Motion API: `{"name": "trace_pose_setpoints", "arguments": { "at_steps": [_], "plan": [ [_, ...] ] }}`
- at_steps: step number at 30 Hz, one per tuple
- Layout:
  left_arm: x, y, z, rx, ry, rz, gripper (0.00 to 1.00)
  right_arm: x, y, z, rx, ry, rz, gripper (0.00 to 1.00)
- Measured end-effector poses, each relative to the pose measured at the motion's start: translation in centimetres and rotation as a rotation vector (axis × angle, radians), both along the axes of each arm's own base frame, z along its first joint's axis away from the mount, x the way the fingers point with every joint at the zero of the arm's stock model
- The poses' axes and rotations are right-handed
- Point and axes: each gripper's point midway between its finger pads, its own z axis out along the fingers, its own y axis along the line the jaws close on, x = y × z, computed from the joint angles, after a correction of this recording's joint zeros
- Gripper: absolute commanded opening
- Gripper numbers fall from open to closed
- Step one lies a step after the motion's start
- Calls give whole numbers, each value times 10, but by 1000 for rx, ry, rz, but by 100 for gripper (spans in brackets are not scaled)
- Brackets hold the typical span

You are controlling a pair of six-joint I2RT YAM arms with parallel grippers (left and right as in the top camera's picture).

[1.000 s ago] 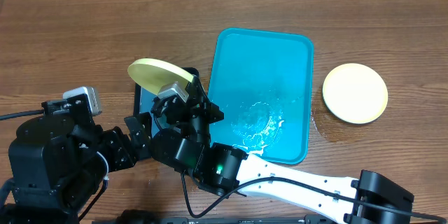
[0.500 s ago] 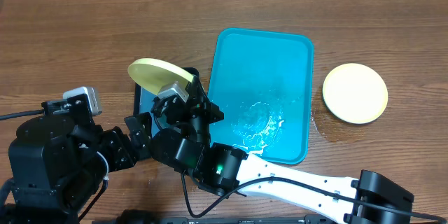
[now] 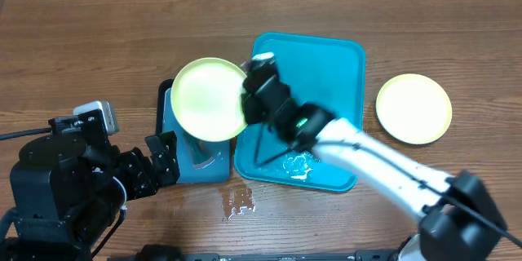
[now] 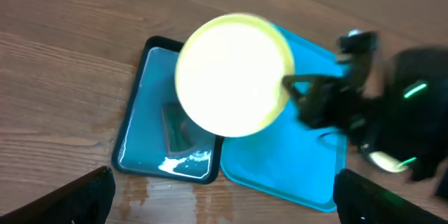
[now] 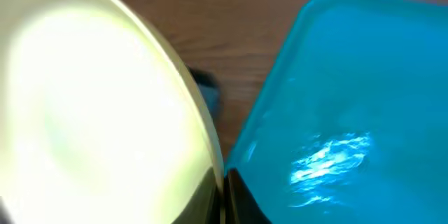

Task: Clean dirty plates on tray and stack at the side
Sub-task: 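Stack the plate onto the plate stack at the right side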

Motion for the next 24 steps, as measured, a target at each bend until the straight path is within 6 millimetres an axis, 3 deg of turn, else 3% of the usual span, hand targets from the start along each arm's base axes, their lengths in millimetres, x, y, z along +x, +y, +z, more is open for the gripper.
{"name": "trace_pose_setpoints", "arguments": {
  "at_steps": [2, 4, 6, 8, 11, 13, 15, 18, 20, 22, 24],
  "plan": [
    [0, 0, 0, 0, 0, 0, 100, 8, -19, 16, 121, 71, 5, 4],
    [0, 0, 0, 0, 0, 0, 100, 19, -66, 39, 228, 141, -69, 4],
    [0, 0, 0, 0, 0, 0, 100, 30, -127, 51, 290, 189, -200, 4],
    [0, 0, 0, 0, 0, 0, 100, 38, -192, 52, 321, 233, -367, 4],
    [0, 0, 0, 0, 0, 0, 100, 31, -296, 24, 302, 351, -679, 4],
    [0, 0, 0, 0, -1, 0, 100, 15, -352, -2, 268, 441, -864, 4],
    [0, 0, 0, 0, -1, 0, 100, -5, -393, -30, 227, 528, -1002, 4],
    [0, 0, 0, 0, -1, 0, 100, -29, -429, -73, 151, 637, -1127, 4],
    [0, 0, 0, 0, -1, 0, 100, -43, -435, -96, 118, 710, -1159, 6],
    [0, 0, 0, 0, 0, 0, 100, -56, -435, -114, 91, 784, -1167, 39],
    [0, 0, 0, 0, -1, 0, 100, -63, -432, -122, 76, 830, -1141, 44]
  ]
}}
